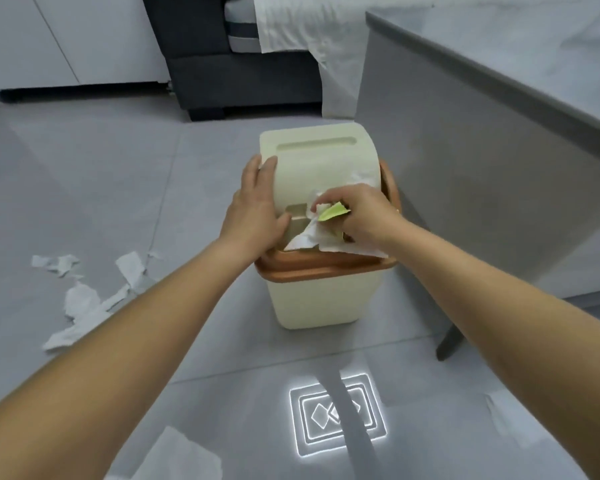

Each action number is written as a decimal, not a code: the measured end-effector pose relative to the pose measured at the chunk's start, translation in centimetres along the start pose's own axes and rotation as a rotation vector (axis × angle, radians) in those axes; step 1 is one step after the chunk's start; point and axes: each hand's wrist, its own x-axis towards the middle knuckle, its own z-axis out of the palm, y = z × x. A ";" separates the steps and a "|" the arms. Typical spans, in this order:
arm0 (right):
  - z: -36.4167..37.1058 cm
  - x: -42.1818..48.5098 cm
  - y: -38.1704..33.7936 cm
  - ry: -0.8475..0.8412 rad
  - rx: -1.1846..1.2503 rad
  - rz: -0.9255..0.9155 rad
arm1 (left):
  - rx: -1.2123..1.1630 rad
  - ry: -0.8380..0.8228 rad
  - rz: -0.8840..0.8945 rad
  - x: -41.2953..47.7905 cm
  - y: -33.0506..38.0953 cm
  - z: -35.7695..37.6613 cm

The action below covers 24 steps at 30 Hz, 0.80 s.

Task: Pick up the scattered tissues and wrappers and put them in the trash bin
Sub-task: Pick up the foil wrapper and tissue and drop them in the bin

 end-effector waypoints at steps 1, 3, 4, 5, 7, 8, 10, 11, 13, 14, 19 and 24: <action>0.7 0.8 0.3 -0.092 -0.071 0.018 | -0.014 0.010 -0.004 -0.1 0.1 0.1; 1.9 1.8 0.9 -0.217 -0.166 0.095 | -0.038 0.015 -0.004 -0.1 0.0 0.2; 2.2 2.1 1.0 -0.250 -0.176 0.126 | -0.047 0.010 -0.005 -0.1 0.0 0.2; 2.2 2.3 1.1 -0.273 -0.170 0.148 | -0.052 0.005 -0.006 -0.1 0.0 0.3; 1.7 2.7 1.3 -0.327 -0.155 0.174 | -0.060 -0.007 -0.009 -0.2 0.0 0.3; 1.2 2.7 1.4 -0.360 -0.139 0.182 | -0.063 -0.012 -0.011 -0.2 0.0 0.3; -0.1 2.6 1.4 -0.397 -0.089 0.193 | -0.069 -0.014 -0.016 -0.2 -0.1 0.2; -0.8 2.4 1.4 -0.391 -0.062 0.185 | -0.075 -0.017 -0.018 -0.2 -0.1 0.2; -1.6 2.0 1.4 -0.328 -0.031 0.125 | -0.090 -0.024 -0.035 -0.3 0.0 0.2; -1.7 1.8 1.4 -0.277 -0.038 0.091 | -0.092 -0.027 -0.045 -0.3 0.1 0.2; -0.6 0.0 1.2 -0.415 -0.340 0.054 | -0.096 -0.047 -0.051 -0.2 0.2 0.2; -1.8 -0.3 0.4 -0.170 -0.262 -0.001 | -0.091 -0.030 -0.042 -0.3 0.2 0.2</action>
